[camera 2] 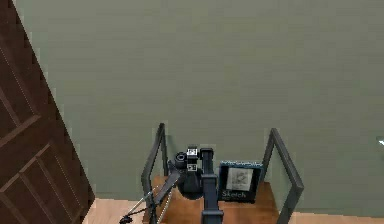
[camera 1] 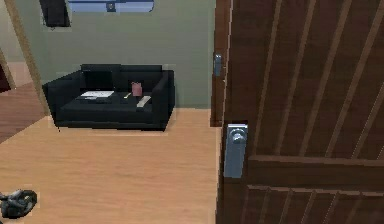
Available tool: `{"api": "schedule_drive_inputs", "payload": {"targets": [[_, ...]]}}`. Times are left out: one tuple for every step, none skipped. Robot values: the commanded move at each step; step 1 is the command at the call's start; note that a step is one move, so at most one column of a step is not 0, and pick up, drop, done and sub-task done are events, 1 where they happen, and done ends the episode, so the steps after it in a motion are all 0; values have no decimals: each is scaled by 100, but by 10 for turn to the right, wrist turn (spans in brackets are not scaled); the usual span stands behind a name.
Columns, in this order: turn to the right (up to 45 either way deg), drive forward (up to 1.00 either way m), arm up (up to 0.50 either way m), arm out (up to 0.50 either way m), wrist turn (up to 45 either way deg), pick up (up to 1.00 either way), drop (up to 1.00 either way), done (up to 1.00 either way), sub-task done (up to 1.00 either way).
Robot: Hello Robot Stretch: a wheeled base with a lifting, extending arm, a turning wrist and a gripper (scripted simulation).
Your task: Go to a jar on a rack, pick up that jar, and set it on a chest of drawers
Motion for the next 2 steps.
{"api": "schedule_drive_inputs", "payload": {"targets": [[0, 0, 0, 0, 450, 0, 0, 0, 0], [0, 0, 0, 0, 450, 0, 0, 0, 0]]}}
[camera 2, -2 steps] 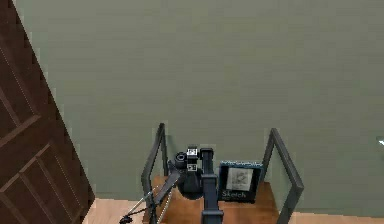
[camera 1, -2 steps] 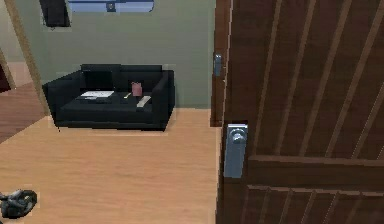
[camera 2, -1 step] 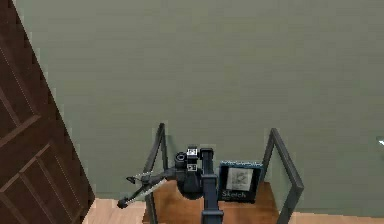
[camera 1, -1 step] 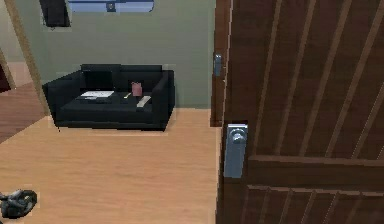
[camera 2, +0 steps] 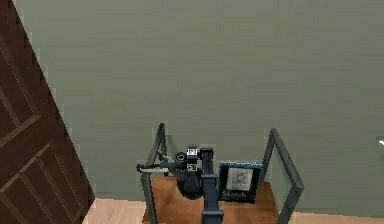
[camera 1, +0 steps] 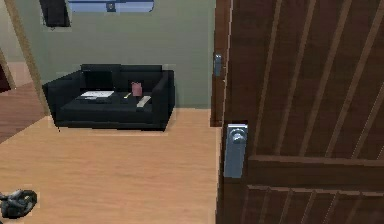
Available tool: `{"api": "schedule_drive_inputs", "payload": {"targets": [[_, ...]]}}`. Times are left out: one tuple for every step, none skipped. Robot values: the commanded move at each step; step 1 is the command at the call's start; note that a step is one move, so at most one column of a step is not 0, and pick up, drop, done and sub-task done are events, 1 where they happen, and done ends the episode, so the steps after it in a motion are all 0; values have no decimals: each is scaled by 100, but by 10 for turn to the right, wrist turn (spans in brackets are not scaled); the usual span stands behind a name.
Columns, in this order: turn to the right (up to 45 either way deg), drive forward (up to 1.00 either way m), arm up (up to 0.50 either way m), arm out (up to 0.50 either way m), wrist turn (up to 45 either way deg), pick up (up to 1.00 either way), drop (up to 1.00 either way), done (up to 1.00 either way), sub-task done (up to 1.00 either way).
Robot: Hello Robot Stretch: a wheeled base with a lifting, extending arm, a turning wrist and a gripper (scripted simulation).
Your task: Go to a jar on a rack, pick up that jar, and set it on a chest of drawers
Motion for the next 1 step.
{"api": "schedule_drive_inputs", "payload": {"targets": [[0, 0, 0, 0, 450, 0, 0, 0, 0]]}}
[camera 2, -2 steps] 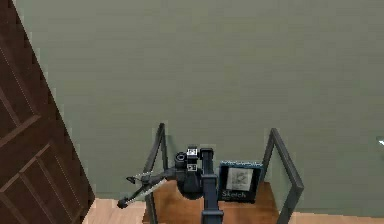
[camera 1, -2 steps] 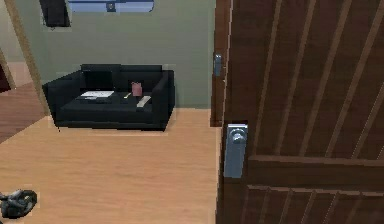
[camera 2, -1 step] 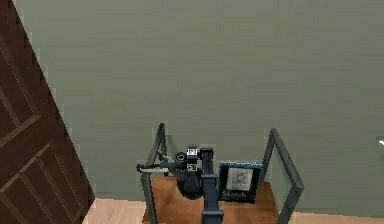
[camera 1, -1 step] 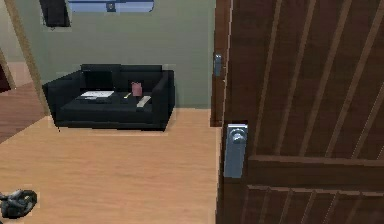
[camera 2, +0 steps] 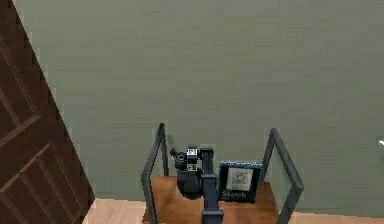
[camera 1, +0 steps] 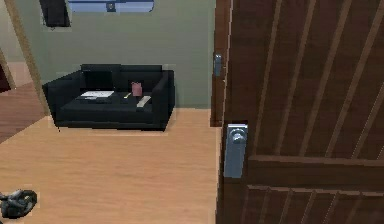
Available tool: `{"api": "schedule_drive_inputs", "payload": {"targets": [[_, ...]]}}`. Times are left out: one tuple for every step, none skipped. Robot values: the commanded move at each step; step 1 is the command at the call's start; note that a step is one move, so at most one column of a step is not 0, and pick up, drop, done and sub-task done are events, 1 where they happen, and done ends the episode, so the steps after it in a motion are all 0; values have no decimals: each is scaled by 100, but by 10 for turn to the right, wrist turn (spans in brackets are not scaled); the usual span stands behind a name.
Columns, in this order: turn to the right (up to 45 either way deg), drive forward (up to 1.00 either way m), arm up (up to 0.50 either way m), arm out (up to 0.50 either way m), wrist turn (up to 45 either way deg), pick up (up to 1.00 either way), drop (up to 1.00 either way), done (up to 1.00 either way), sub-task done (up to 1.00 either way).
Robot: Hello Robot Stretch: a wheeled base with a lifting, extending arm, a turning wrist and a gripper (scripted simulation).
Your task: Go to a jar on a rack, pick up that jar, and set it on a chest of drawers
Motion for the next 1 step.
{"api": "schedule_drive_inputs", "payload": {"targets": [[0, 0, 0, 0, 60, 0, 0, 0, 0]]}}
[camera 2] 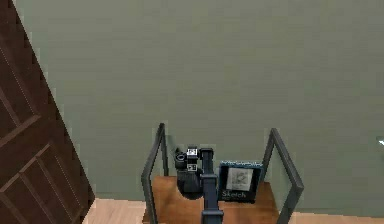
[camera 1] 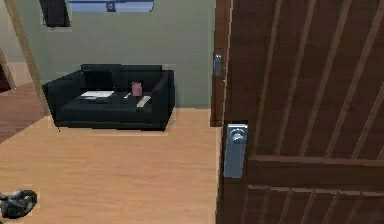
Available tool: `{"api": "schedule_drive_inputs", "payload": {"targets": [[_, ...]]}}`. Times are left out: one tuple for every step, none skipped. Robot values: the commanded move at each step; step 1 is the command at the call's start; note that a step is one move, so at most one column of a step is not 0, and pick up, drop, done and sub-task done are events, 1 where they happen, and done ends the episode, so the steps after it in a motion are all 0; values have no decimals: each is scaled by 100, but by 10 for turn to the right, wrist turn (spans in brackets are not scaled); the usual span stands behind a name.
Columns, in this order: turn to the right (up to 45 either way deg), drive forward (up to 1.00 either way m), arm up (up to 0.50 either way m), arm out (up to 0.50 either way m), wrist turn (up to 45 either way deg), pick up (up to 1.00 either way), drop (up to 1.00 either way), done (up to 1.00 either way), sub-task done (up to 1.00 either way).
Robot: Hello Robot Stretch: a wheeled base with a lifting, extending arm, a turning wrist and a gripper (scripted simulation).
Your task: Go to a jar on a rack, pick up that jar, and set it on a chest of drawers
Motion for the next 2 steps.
{"api": "schedule_drive_inputs", "payload": {"targets": [[0, 0, -30, 0, 0, 0, 0, 0, 0], [0, 0, 0, 0, 0, 100, 0, 0, 0]]}}
